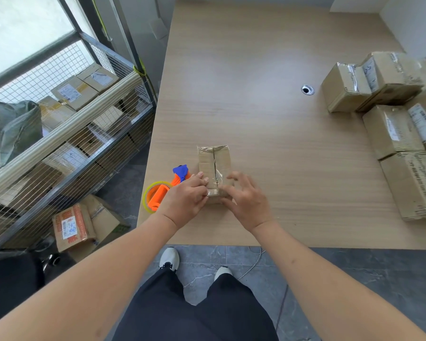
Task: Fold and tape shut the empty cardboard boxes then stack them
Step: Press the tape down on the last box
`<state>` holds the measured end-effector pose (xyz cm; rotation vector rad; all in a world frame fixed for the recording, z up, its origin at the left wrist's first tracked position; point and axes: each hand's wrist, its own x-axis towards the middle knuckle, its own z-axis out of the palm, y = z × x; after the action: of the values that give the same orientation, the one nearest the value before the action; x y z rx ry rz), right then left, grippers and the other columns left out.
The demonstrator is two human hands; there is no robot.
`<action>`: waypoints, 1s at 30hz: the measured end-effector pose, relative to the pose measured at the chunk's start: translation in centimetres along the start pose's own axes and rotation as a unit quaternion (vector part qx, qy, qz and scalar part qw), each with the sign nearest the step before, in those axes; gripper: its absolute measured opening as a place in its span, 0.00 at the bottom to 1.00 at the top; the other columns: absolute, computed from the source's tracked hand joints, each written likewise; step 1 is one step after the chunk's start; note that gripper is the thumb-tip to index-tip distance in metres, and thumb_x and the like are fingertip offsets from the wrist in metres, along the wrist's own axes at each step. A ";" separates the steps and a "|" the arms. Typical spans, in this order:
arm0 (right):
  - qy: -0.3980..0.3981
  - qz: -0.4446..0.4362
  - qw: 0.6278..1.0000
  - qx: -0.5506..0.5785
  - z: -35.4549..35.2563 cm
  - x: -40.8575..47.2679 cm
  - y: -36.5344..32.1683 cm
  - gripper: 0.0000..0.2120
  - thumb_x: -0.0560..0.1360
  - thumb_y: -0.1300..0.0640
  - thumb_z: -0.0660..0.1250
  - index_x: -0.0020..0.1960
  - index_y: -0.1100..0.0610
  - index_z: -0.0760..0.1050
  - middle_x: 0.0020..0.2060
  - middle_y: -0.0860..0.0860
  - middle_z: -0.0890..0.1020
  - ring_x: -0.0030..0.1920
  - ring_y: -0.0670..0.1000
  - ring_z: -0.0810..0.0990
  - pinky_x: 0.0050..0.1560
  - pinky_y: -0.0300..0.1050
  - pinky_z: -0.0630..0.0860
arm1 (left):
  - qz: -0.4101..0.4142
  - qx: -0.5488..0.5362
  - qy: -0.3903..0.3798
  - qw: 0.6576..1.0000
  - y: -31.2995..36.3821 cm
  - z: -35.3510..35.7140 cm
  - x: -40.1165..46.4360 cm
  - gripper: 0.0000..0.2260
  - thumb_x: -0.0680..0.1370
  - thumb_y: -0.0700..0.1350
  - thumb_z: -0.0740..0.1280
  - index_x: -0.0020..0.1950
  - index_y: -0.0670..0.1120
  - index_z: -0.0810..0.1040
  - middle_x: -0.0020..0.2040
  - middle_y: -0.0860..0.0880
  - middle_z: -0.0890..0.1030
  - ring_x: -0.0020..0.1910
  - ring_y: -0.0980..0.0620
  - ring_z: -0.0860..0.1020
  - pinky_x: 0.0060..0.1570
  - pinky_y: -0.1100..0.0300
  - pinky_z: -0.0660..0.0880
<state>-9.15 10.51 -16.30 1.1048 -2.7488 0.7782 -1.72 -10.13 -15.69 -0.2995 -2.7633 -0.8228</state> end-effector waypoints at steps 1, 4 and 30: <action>0.020 -0.003 1.000 0.002 0.0 -0.4 0.2 0.11 0.71 0.57 0.78 0.53 0.52 0.84 0.54 0.52 0.80 0.50 0.57 0.80 0.44 0.54 0.81 | -0.002 0.006 -0.001 1.000 0.2 -0.1 0.1 0.05 0.72 0.34 0.77 0.42 0.41 0.83 0.54 0.44 0.84 0.65 0.41 0.80 0.61 0.46 0.80; 0.039 0.010 0.998 0.051 0.0 -1.0 0.4 0.05 0.74 0.59 0.73 0.50 0.56 0.85 0.44 0.52 0.80 0.42 0.57 0.80 0.37 0.51 0.80 | -0.015 0.029 -0.014 0.999 0.6 -0.1 0.1 0.08 0.71 0.34 0.78 0.44 0.42 0.81 0.54 0.45 0.84 0.66 0.41 0.80 0.59 0.47 0.81; 0.098 0.254 0.937 0.220 1.1 -1.8 -1.2 0.17 0.70 0.66 0.78 0.58 0.56 0.85 0.49 0.51 0.87 0.48 0.48 0.85 0.56 0.50 0.81 | 0.023 0.000 -0.067 0.998 -1.9 -0.9 0.1 0.18 0.76 0.27 0.69 0.61 0.44 0.85 0.62 0.46 0.83 0.70 0.43 0.76 0.68 0.47 0.74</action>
<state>-6.86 10.38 -17.25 0.2985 -2.7732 1.5263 -2.17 -12.18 -15.93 -0.4320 -2.8666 -0.8203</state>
